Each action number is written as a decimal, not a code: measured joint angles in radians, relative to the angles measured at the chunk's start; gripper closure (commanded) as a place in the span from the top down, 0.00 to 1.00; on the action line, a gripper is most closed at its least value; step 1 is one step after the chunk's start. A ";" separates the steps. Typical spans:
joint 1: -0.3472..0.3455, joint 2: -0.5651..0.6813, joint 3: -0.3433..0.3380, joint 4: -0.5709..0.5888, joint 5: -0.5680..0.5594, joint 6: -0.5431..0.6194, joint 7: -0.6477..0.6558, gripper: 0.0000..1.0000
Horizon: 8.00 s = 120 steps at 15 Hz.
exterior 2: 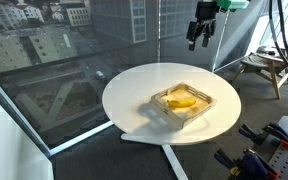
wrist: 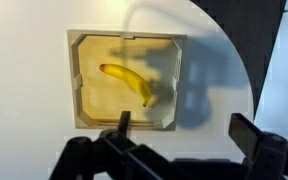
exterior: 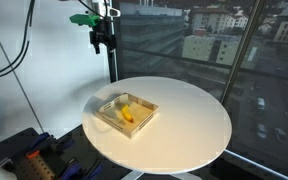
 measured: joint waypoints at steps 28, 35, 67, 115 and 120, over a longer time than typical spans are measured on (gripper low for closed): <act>-0.001 0.145 -0.022 0.052 -0.049 0.007 -0.234 1.00; -0.004 0.152 -0.024 0.055 -0.049 0.023 -0.234 1.00; 0.001 0.187 -0.020 0.110 -0.049 0.024 -0.233 1.00; -0.067 0.512 0.002 0.390 -0.095 0.067 -0.658 1.00; -0.078 0.515 0.005 0.389 -0.095 0.095 -0.664 1.00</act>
